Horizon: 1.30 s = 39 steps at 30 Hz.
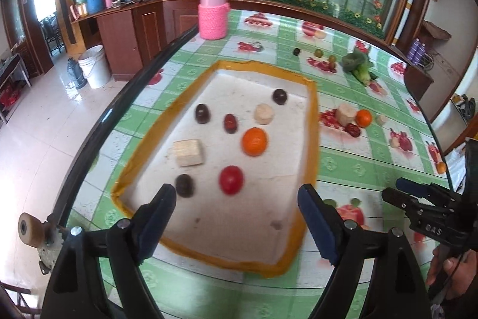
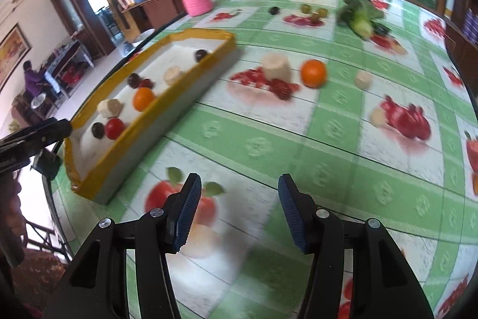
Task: Organize fruits
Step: 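Move the right gripper to a beige round slice and grasp it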
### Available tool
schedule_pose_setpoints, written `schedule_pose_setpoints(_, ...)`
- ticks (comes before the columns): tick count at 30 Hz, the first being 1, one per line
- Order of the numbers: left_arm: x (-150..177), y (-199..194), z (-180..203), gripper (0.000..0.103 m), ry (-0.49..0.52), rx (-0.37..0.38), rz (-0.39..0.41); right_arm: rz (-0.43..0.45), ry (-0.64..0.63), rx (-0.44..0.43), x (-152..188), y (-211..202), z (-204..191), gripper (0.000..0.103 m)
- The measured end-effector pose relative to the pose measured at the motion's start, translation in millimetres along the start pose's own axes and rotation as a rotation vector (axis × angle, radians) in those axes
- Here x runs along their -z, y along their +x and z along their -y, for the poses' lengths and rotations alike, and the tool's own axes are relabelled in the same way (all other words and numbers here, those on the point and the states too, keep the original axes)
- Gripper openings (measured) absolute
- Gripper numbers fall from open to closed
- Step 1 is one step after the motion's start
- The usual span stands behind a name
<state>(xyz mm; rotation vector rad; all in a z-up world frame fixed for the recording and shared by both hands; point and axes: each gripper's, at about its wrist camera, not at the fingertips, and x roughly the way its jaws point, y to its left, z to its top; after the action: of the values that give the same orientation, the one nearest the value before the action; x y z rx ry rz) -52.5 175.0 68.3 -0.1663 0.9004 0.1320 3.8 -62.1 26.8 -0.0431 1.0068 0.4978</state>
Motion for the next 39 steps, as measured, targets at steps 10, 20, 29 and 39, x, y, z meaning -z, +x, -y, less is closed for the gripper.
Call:
schedule_pose_setpoints(10,8.3,-9.7,59.5,0.089,0.139,0.059,-0.014,0.087,0.138,0.069,-37.3,-2.8,82.2,0.053)
schedule_pose_setpoints(20,5.0,2.7,90.4,0.089,0.186,0.039,-0.057,0.056,0.112,0.103,-88.2,51.4,128.4,0.054)
schedule_pose_setpoints(29,-22.4,31.0,125.6,0.089,0.210,0.049,-0.065,0.052,0.018,0.086,-99.4,70.5,130.4,0.026)
schedule_pose_setpoints(39,-70.8,92.9,160.7,0.089,0.143,0.128,-0.110,0.135,0.074,-0.010,-86.5,35.3,145.4,0.026)
